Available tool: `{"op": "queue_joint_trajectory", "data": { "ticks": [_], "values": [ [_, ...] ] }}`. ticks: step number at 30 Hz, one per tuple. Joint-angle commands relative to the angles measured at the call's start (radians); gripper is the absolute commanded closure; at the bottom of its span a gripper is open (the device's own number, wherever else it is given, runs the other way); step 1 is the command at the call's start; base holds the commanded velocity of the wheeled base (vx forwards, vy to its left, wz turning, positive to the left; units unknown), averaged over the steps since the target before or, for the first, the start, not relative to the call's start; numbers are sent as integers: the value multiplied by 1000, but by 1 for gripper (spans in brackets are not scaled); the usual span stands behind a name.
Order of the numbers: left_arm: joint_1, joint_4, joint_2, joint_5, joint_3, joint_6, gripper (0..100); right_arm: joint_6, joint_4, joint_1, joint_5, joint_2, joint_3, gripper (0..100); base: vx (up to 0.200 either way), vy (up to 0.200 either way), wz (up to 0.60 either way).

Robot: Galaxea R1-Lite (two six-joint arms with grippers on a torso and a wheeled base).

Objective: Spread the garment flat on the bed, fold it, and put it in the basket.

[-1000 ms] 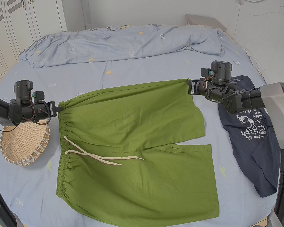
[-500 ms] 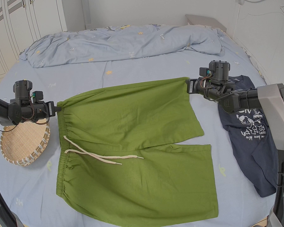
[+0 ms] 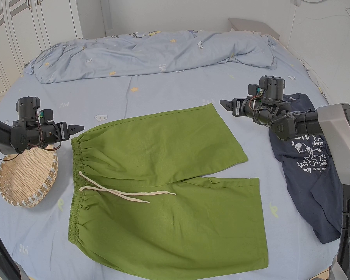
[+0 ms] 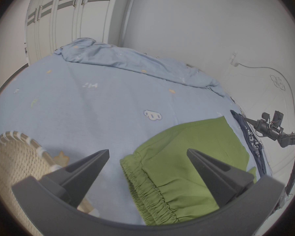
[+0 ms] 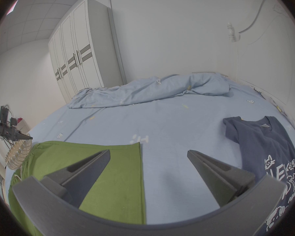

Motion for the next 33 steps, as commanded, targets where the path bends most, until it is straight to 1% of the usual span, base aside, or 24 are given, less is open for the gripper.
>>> {"op": "queue_joint_trajectory", "data": {
  "ticks": [1, 5, 6, 7, 8, 9, 10, 11, 12, 13, 15, 16, 18, 19, 20, 22, 23, 25, 26, 28, 29, 30, 31, 33],
  "values": [
    [-19, -13, -42, -4, 25, -2, 0, 3, 0, -5, 3, -12, 13, 0, 0, 0, 0],
    [-33, -13, -108, -6, 69, -16, 0, 13, 3, -8, 1, -60, 54, 0, 0, 0, 0],
    [-41, -13, -161, -10, 109, -37, 0, 25, 3, -11, 3, -104, 111, 0, 0, 0, 0],
    [-41, -13, -166, -10, 112, -40, 0, 26, 3, -12, 1, -109, 117, 0, 0, 0, 0],
    [-47, -13, -206, -13, 148, -63, 0, 42, 3, -19, -1, -149, 169, 0, 0, 0, 0],
    [-61, -13, -270, -15, 214, -103, 0, 74, 5, -23, -1, -207, 254, 0, 0, 0, 0],
    [-62, -13, -281, -15, 226, -108, 0, 80, 6, -23, -1, -216, 267, 0, 0, 0, 0],
    [-67, -13, -341, -21, 298, -128, 0, 120, 11, -28, 1, -272, 359, 0, 0, 0, 0],
    [-68, -13, -370, -29, 342, -134, 0, 145, 16, -31, 6, -305, 415, 0, 0, 0, 0],
    [-67, -13, -374, -30, 350, -134, 0, 148, 16, -32, 7, -311, 424, 0, 0, 0, 0],
    [-65, -13, -445, -81, 471, -146, 0, 218, 40, -34, 13, -399, 562, 0, 0, 0, 0],
    [-62, -13, -480, -116, 537, -160, 0, 253, 51, -32, 30, -439, 631, 0, 0, 0, 0],
    [-59, -13, -525, -165, 632, -181, 0, 292, 54, -32, 72, -500, 726, 0, 0, 0, 0],
    [-58, -11, -536, -177, 655, -184, 0, 299, 55, -32, 84, -512, 749, 0, 0, 0, 0],
    [-47, -13, -565, -208, 726, -190, 0, 318, 55, -32, 113, -558, 817, 0, 0, 0, 0],
    [-47, -13, -565, -208, 726, -190, 0, 318, 55, -32, 113, -558, 817, 0, 0, 0, 0],
    [-18, -13, -632, -259, 843, -190, 0, 333, 55, -26, 142, -647, 935, 0, 0, 0, 0],
    [-4, -13, -680, -289, 912, -190, 0, 335, 57, -23, 153, -707, 1002, 0, 0, 0, 0],
    [-2, -13, -686, -294, 922, -190, 0, 335, 57, -23, 154, -716, 1010, 0, 0, 0, 0],
    [-1, -13, -736, -317, 1011, -190, 0, 335, 57, -19, 180, -779, 1073, 0, 0, 0, 0],
    [1, -13, -741, -317, 1019, -190, 0, 335, 59, -17, 182, -785, 1077, 0, 0, 0, 0],
    [1, -13, -756, -314, 1070, -187, 0, 335, 66, -8, 185, -816, 1096, 0, 0, 0, 0],
    [1, -13, -758, -311, 1091, -184, 0, 335, 74, -5, 185, -833, 1100, 0, 0, 0, 0],
    [1, -14, -758, -309, 1102, -183, 0, 335, 85, -2, 185, -845, 1102, 0, 0, 0, 0]
  ]
}}
